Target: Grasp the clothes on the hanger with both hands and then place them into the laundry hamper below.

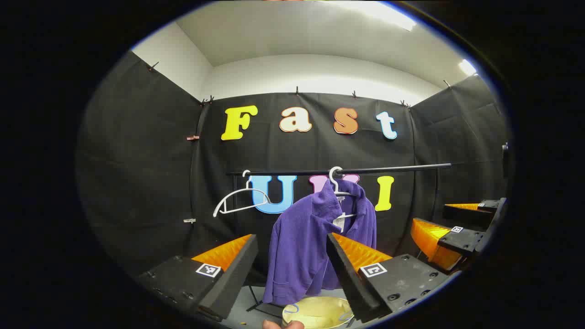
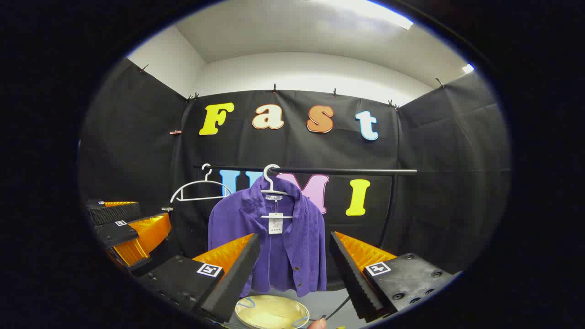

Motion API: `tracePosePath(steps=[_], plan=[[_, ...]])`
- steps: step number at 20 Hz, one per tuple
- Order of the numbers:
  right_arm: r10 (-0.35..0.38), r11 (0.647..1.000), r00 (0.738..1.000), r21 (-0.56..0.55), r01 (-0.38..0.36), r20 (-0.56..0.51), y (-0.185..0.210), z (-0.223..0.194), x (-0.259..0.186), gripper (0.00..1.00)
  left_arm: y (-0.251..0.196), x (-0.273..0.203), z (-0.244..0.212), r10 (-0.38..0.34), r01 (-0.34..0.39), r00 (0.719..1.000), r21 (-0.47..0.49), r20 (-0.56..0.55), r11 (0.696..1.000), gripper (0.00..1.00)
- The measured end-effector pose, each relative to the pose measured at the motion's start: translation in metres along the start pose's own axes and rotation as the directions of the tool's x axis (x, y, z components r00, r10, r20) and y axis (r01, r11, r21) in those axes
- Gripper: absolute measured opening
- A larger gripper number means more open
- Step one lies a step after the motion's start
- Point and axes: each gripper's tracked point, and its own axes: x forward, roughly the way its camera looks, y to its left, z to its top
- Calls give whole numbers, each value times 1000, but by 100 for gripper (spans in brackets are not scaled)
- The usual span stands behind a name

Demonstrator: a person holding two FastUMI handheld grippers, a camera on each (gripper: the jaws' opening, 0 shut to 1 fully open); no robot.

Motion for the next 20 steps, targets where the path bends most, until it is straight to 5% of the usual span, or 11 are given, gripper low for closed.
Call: tracePosePath(steps=[20], plan=[[-29, 999, 1000, -17, 30, 6, -14, -2, 7, 97, -8, 8, 0, -17, 17, 1000, -3, -3, 1000, 94]])
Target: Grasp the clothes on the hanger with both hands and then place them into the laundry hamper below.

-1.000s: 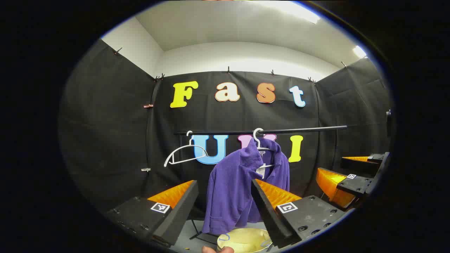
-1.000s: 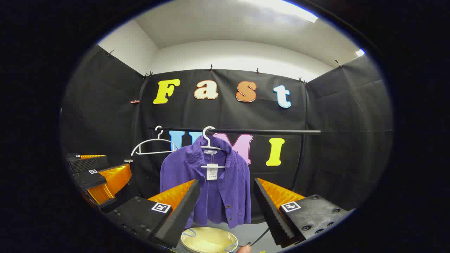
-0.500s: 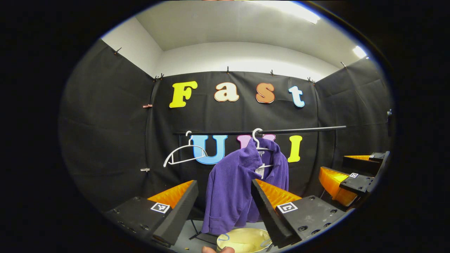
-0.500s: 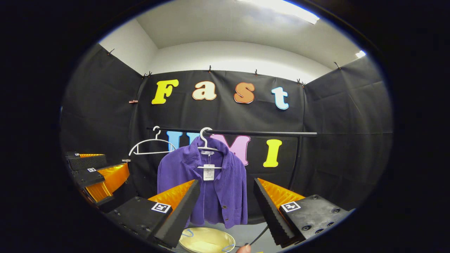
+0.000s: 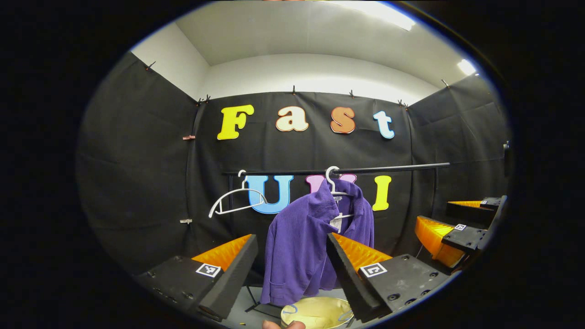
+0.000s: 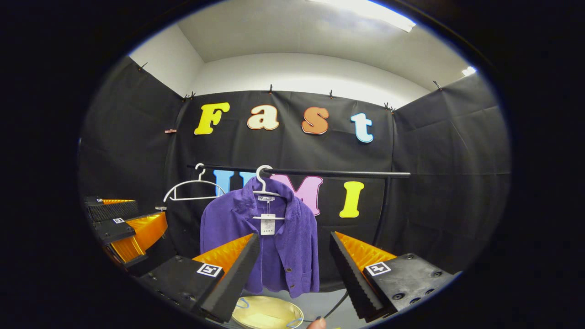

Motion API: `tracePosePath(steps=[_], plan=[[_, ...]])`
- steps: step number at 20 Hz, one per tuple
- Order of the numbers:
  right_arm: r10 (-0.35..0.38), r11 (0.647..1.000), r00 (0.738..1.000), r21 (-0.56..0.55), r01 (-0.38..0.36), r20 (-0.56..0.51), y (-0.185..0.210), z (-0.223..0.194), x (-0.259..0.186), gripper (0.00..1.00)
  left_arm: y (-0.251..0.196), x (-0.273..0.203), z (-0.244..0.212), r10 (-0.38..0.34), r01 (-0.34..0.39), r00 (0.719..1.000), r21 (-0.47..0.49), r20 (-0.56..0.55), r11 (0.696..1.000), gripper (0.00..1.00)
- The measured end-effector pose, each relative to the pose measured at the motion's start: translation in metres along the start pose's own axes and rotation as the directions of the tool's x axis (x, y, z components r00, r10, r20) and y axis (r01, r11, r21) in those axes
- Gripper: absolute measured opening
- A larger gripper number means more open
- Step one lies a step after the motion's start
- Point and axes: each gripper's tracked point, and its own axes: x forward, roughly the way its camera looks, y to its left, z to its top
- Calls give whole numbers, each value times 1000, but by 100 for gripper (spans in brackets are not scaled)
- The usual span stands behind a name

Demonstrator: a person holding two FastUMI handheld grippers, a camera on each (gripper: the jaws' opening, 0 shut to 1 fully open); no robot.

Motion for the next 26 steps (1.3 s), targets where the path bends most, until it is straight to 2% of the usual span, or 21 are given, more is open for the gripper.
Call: tracePosePath(steps=[10, 17, 20, 22, 24, 26], plan=[[-2, 1000, 1000, 1, 2, -11, -16, -12, 24, 97, -30, 25, -5, -45, 45, 999, -5, -1, 999, 94], [8, 1000, 1000, 0, -8, -2, -41, -26, 74, 96, -70, 84, -20, -72, 71, 997, -33, -20, 997, 94], [35, 999, 999, -18, -35, 13, -49, -33, 94, 97, -83, 119, -30, -57, 56, 998, -40, -26, 998, 92], [67, 998, 998, -11, -67, 8, -52, -46, 118, 97, -93, 144, -41, -50, 48, 998, -45, -40, 998, 94], [111, 994, 994, 16, -111, -7, -51, -61, 136, 97, -100, 166, -53, -50, 47, 997, -54, -56, 997, 92], [148, 988, 989, 52, -147, -10, -49, -74, 157, 97, -106, 189, -63, -49, 44, 996, -70, -69, 997, 94]])
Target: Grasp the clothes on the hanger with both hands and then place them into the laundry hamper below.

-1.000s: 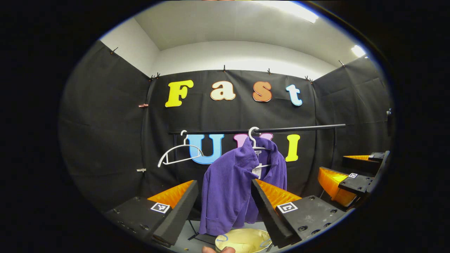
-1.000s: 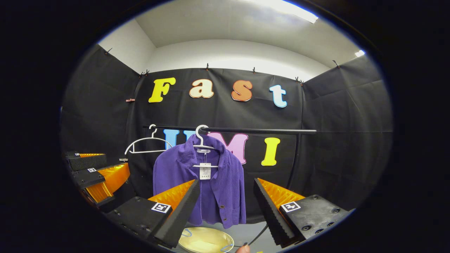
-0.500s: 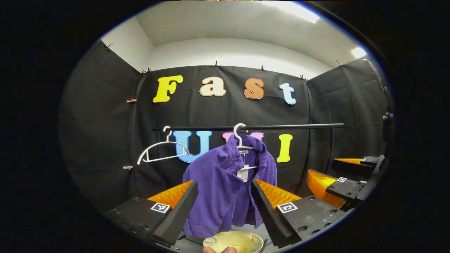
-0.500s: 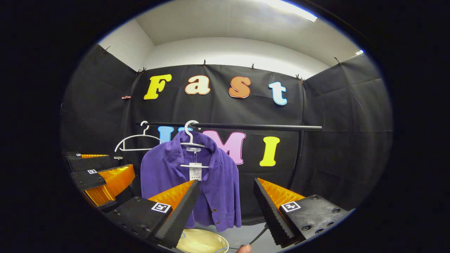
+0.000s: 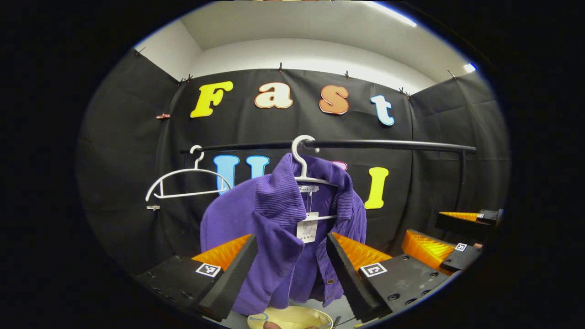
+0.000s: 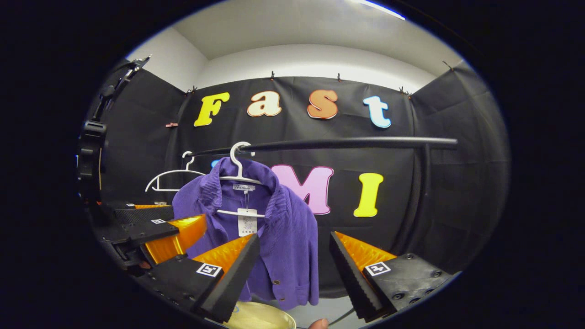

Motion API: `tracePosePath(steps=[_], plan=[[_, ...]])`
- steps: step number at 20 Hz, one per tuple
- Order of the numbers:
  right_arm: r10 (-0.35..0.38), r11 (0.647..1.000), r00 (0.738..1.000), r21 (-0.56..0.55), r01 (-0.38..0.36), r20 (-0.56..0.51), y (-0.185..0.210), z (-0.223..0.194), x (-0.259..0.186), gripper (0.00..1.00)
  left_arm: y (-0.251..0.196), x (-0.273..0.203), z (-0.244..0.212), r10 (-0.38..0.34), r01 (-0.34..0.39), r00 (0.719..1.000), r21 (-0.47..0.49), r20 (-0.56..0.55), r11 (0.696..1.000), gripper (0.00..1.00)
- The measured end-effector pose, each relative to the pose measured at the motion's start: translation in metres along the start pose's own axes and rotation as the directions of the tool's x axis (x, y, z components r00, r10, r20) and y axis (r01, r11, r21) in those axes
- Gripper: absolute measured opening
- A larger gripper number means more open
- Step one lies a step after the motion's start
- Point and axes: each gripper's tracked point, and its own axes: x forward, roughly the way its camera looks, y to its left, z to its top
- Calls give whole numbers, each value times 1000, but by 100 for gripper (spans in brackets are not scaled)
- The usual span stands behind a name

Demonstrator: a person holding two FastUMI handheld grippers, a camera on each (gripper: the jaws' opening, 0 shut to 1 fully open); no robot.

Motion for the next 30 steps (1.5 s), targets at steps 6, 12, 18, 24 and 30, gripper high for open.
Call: tracePosePath(steps=[6, 12, 18, 24, 30], plan=[[115, 993, 993, 28, -116, 18, 4, -19, 65, 97, 5, 58, -15, 31, -32, 999, -38, -26, 999, 84], [183, 983, 983, 25, -182, 0, 27, -40, 101, 98, 20, 92, -37, 87, -87, 994, 9, -69, 996, 65], [195, 979, 981, 65, -194, -12, 58, -53, 125, 98, 62, 81, -46, 182, -181, 978, 22, -102, 983, 9], [82, 987, 996, 142, -76, -36, 68, -82, 163, 88, 65, 77, -55, 94, -94, 986, 11, -135, 996, 7], [-135, 989, 991, 67, 134, 1, 15, -90, 168, 11, 74, 70, -50, 88, -80, 991, 77, -105, 994, 6]])
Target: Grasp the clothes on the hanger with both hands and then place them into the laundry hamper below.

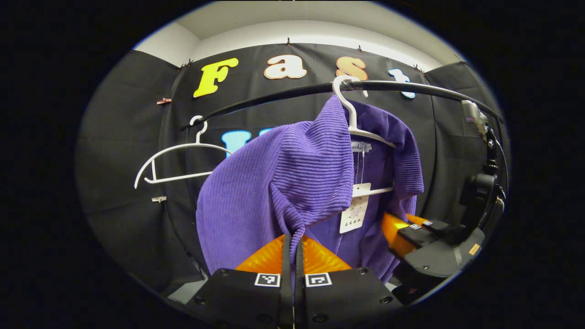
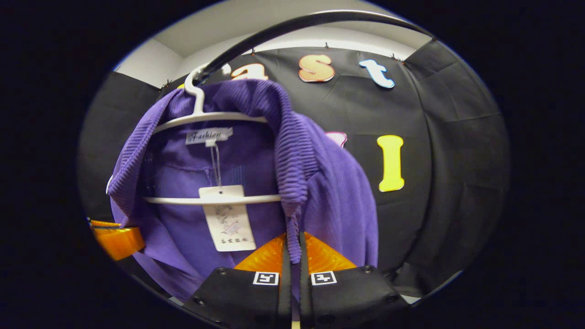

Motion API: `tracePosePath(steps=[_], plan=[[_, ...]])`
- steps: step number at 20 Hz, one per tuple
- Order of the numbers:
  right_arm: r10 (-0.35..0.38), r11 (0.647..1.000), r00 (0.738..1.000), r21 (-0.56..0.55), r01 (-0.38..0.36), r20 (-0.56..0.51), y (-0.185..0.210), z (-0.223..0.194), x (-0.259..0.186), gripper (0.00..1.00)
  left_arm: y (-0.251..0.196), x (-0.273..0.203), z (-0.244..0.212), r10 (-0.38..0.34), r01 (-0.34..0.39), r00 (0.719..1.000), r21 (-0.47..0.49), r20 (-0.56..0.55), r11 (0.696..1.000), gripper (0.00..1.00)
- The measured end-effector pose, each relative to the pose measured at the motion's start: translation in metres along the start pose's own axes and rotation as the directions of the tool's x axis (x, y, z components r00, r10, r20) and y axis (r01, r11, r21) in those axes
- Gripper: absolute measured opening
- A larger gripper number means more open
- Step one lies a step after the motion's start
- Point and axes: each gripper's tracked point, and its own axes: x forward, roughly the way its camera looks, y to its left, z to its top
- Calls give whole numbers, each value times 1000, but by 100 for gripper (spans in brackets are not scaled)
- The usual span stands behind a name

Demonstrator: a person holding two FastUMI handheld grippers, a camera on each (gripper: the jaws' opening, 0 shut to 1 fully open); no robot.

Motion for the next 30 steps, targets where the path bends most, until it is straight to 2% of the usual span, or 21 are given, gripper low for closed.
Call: tracePosePath(steps=[4, 5, 6, 9, 11, 14, 17, 18, 20, 24, 28, 30], plan=[[-120, 970, 970, -185, 160, 211, -59, 54, -8, 9, 22, -10, 26, 42, -44, 998, 44, 56, 998, 5], [-136, 960, 961, -209, 188, 242, -68, 64, -9, 7, 28, -13, 34, 55, -59, 996, 57, 75, 997, 5], [-147, 952, 953, -224, 209, 263, -75, 73, -8, 11, 36, -15, 42, 69, -75, 993, 61, 93, 995, 5], [-185, 936, 926, -227, 268, 330, -96, 103, -3, 11, 53, -16, 67, 97, -106, 986, 61, 134, 992, 5], [-194, 930, 905, -222, 292, 380, -99, 123, 4, 11, 64, -14, 81, 107, -119, 981, 67, 161, 991, 5], [-175, 922, 902, -257, 291, 394, -95, 127, 26, 11, 85, -6, 96, 138, -151, 972, 61, 189, 987, 5], [-202, 913, 886, -247, 324, 418, -111, 134, 36, 11, 106, 3, 112, 155, -168, 965, 46, 212, 985, 5], [-201, 913, 884, -247, 326, 422, -113, 134, 39, 7, 110, 8, 114, 157, -170, 964, 43, 214, 984, 5], [-188, 911, 892, -267, 315, 411, -108, 126, 53, 11, 119, 19, 111, 151, -165, 966, 51, 208, 985, 5], [-159, 924, 945, -293, 244, 286, -106, 73, 82, 11, 125, 40, 92, 132, -142, 979, 53, 156, 989, 5], [-128, 933, 962, -299, 198, 241, -100, 39, 72, 11, 131, 41, 72, 140, -154, 979, 93, 145, 984, 5], [-93, 939, 977, -309, 151, 194, -87, 19, 70, 11, 133, 43, 58, 143, -157, 982, 113, 125, 981, 6]])
